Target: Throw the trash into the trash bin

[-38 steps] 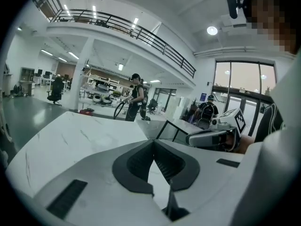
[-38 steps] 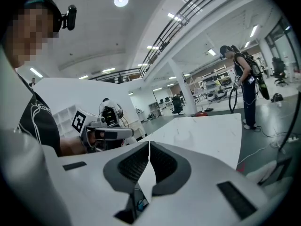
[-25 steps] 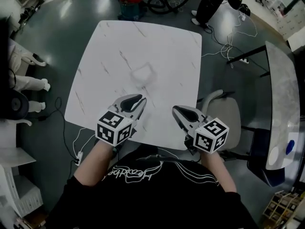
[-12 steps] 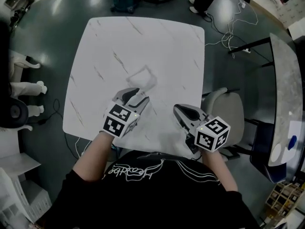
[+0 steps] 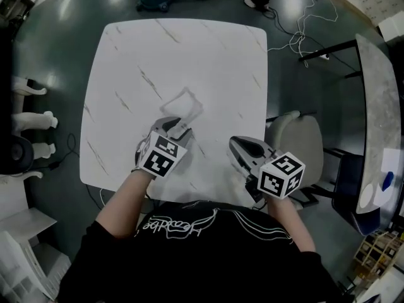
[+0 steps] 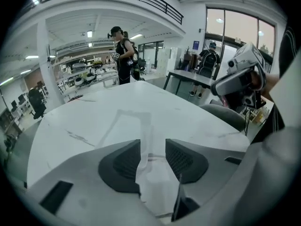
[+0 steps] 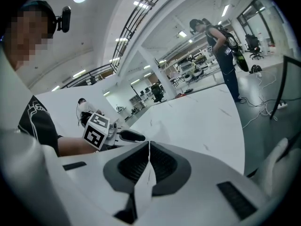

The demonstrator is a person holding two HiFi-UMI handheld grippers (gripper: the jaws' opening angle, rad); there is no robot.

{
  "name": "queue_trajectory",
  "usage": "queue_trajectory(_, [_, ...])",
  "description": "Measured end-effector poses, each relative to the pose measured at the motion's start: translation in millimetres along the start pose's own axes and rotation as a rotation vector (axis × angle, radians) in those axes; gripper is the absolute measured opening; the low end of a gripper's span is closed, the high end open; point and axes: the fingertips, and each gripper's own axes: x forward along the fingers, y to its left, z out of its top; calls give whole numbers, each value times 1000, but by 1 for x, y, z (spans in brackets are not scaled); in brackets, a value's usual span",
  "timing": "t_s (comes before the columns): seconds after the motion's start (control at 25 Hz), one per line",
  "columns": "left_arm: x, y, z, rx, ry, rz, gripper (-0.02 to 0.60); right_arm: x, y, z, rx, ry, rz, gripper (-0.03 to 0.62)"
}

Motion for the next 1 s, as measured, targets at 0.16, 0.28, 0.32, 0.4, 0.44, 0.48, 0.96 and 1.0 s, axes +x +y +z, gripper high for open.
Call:
queue_trajectory(0.16, [7,1,-8,33,51,7,159,0,-4,1,19,-7,-3,32])
queue_trajectory(0.28, [10,3,-12,45,71,27,139,-1,-4,-3,25,-7,-1,32])
queue_trajectory(0.32, [11,3,-13,48,76,33,128,-3,-4,-5,26,-5,-2,32])
queue_trajectory(0.4, [13,2,-15,52,85,38,109,-6,-4,-8,31,-5,-4,32])
queue_trajectory(0.44, [13,3,-14,53,88,40,102,-8,-5,-8,33,-7,-6,32])
queue_trajectory(0.48, [14,3,-14,54,90,44,100,-9,-6,-8,35,-10,-9,32])
queue_trajectory(0.96, [16,13,-16,173,141,132,11,-25,-14,-17,64,-28,-36,32])
queue_trajectory(1.0, [15,14,-16,187,142,141,9,-26,-14,-17,64,-30,-37,32])
